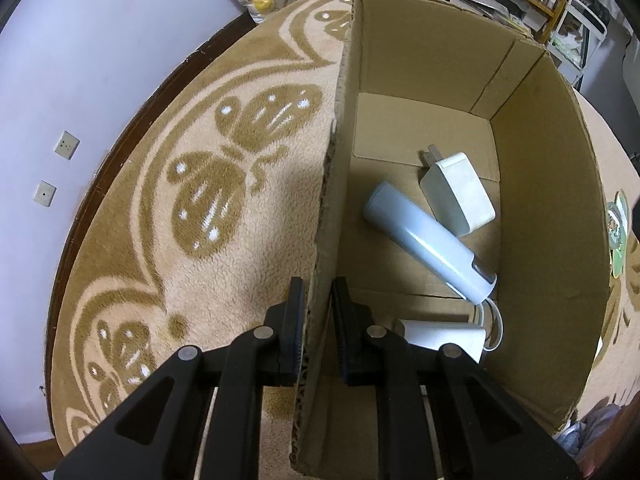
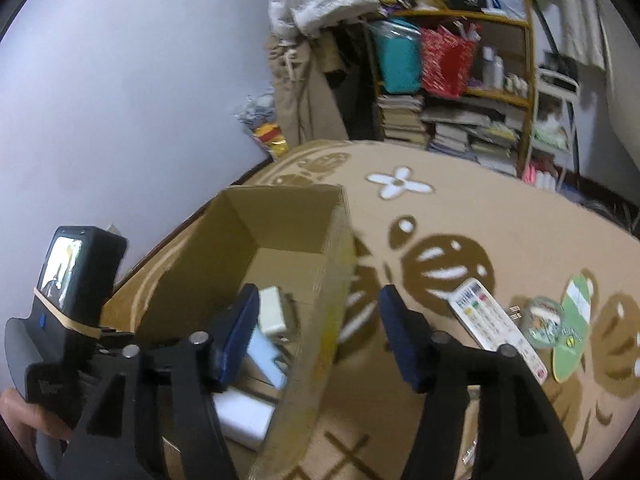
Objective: Organize rigid objects
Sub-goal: 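Move the right gripper back toward the white remote and keys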
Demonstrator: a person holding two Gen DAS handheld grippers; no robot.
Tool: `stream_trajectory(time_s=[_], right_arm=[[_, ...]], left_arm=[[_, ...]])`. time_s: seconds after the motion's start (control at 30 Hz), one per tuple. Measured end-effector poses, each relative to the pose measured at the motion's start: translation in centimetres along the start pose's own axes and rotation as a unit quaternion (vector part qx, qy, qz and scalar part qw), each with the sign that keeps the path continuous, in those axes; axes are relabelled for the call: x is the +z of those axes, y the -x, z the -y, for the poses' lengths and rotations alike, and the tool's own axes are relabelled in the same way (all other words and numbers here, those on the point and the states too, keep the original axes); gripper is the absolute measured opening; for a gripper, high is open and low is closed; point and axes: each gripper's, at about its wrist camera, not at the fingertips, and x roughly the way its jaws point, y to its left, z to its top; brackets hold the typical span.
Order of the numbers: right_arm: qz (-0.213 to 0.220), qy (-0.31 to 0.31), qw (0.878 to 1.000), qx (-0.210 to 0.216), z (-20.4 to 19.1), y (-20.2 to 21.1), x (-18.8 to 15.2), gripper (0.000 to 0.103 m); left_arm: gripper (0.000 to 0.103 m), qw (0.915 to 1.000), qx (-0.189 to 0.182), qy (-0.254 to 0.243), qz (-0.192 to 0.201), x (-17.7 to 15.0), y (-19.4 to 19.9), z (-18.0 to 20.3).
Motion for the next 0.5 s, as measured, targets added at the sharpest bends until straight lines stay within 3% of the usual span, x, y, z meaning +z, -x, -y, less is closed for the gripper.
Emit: stream_trajectory(time_s=[0.03,0.1,0.33,0.5], right_arm=[[0.0,-0.007,1.0,-0.006,0.8,0.1,-0.1,0.088],[-0.008,-0.02,1.0,-0.017,2.0,0.1,-0.2,0.094],[-0.066,-0.051,0.995,-0.051,4.9,-1.6,-1.2,0.095],[-0.105,-0.079,0.99,-0.049,6.8,-2.6,-2.4,0.095]], left_arm=[[0.014,1.0,0.002,-0.001,0.001,0.0,0.0,0.1],[0.014,1.0,0.002,-0.001,0.0,0.1,0.0,0.1],[0.014,1.0,-0.001,0.001,0.0,0.1,0.1,0.0],[0.014,1.0,-0.002,0.002,-0.001,0.1,0.1,0.0]])
